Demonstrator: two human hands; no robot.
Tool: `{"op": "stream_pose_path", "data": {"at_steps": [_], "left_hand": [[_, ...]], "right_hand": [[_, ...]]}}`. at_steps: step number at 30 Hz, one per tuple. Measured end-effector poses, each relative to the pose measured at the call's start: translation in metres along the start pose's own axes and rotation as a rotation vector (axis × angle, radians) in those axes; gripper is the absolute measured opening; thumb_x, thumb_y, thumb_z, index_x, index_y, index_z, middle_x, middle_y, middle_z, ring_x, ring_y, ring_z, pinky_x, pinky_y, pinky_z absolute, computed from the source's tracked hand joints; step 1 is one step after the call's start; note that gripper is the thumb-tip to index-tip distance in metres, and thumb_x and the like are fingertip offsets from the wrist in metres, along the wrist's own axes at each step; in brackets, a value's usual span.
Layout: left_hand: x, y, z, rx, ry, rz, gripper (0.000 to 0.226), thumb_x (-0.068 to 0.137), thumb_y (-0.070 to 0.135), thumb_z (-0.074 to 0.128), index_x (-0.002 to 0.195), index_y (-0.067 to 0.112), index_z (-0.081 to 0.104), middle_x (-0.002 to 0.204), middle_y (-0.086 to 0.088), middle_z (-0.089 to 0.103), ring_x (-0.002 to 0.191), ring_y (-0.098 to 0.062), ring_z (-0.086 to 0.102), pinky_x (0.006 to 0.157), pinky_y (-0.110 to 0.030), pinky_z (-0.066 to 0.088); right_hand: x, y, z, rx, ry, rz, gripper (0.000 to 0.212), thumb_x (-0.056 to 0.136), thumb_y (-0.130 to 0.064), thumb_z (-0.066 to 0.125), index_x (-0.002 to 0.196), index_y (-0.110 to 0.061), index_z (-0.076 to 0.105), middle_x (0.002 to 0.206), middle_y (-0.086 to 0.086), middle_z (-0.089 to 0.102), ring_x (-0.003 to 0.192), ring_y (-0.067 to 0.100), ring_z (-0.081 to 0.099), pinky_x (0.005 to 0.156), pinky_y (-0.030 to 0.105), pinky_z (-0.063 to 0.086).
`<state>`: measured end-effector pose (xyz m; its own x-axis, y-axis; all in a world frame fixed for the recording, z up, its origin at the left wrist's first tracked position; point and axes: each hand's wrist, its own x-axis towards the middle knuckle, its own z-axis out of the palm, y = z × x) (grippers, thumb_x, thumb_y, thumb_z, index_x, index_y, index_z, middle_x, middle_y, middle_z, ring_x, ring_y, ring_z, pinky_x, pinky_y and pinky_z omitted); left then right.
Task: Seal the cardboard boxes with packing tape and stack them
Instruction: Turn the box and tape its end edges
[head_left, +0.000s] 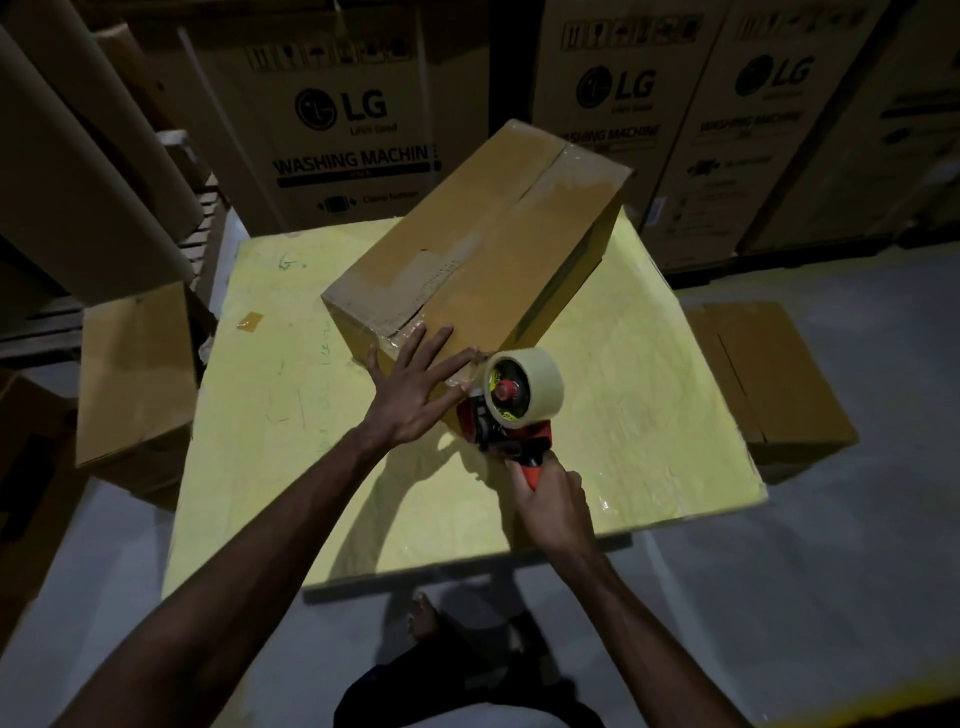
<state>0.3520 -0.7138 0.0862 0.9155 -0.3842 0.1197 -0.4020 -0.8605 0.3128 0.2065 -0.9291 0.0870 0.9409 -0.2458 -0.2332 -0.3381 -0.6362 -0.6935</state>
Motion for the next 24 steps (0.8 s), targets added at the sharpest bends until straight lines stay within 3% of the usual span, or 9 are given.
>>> {"op": "stream_pose_path", "data": {"at_steps": [6,8,10,12,15,20,24], "left_hand": [[0.003,-0.003,-0.006,-0.030,-0.009,-0.028,0.054,0.099,0.077,0.026,0.152,0.068,0.020,0.172,0.023,0.000,0.159,-0.008,-0.010,0.115,-0.074,-0.010],[0.000,-0.003,-0.004,-0.040,0.011,-0.031,0.055,0.099,0.076,0.028,0.152,0.067,0.022,0.172,0.023,0.000,0.158,-0.008,-0.011,0.115,-0.073,-0.011],[-0.002,0.001,0.000,-0.075,0.014,-0.039,0.055,0.099,0.074,0.034,0.152,0.065,0.026,0.172,0.022,0.001,0.159,-0.008,-0.011,0.114,-0.072,-0.011],[-0.005,0.005,0.004,-0.068,0.035,-0.047,0.056,0.098,0.074,0.042,0.152,0.064,0.029,0.172,0.022,0.003,0.159,-0.008,-0.010,0.114,-0.073,-0.010],[-0.002,0.011,0.003,-0.060,0.055,-0.086,0.060,0.094,0.080,0.044,0.150,0.065,0.031,0.171,0.023,0.005,0.158,-0.007,-0.011,0.113,-0.074,-0.013],[-0.006,0.022,0.010,-0.014,0.137,-0.153,0.058,0.097,0.075,0.045,0.152,0.061,0.032,0.171,0.022,0.008,0.159,-0.008,-0.008,0.113,-0.071,-0.015],[-0.013,0.030,0.022,0.033,0.268,-0.174,0.057,0.097,0.066,0.050,0.152,0.055,0.039,0.169,0.018,0.024,0.160,-0.012,0.010,0.115,-0.072,0.000]], "right_hand": [[0.006,0.045,0.029,0.119,-0.148,0.234,0.045,0.094,-0.058,0.062,0.082,-0.014,0.064,0.084,0.011,0.072,0.081,0.035,0.069,0.071,0.041,0.055],[-0.008,0.062,0.039,0.248,-0.117,0.218,0.048,0.095,-0.061,0.060,0.071,-0.020,0.059,0.064,0.004,0.065,0.063,0.031,0.065,0.060,0.045,0.052],[-0.016,0.063,0.039,0.445,-0.109,0.255,0.048,0.096,-0.058,0.062,0.064,-0.023,0.053,0.051,0.002,0.054,0.044,0.024,0.053,0.048,0.038,0.043],[-0.005,0.053,0.034,0.652,-0.150,0.380,0.047,0.097,-0.052,0.065,0.070,-0.015,0.054,0.054,0.008,0.052,0.041,0.020,0.048,0.044,0.028,0.039],[0.028,0.040,0.026,0.802,-0.123,0.485,0.044,0.096,-0.048,0.067,0.076,-0.010,0.059,0.060,0.014,0.053,0.045,0.022,0.050,0.042,0.027,0.041],[0.087,0.036,0.006,0.941,-0.012,0.463,0.041,0.094,-0.044,0.070,0.077,-0.008,0.060,0.060,0.013,0.054,0.044,0.023,0.050,0.045,0.031,0.044],[0.134,0.040,-0.007,1.006,-0.106,0.443,0.041,0.094,-0.048,0.067,0.072,-0.015,0.057,0.056,0.008,0.055,0.042,0.021,0.051,0.043,0.028,0.045]]}}
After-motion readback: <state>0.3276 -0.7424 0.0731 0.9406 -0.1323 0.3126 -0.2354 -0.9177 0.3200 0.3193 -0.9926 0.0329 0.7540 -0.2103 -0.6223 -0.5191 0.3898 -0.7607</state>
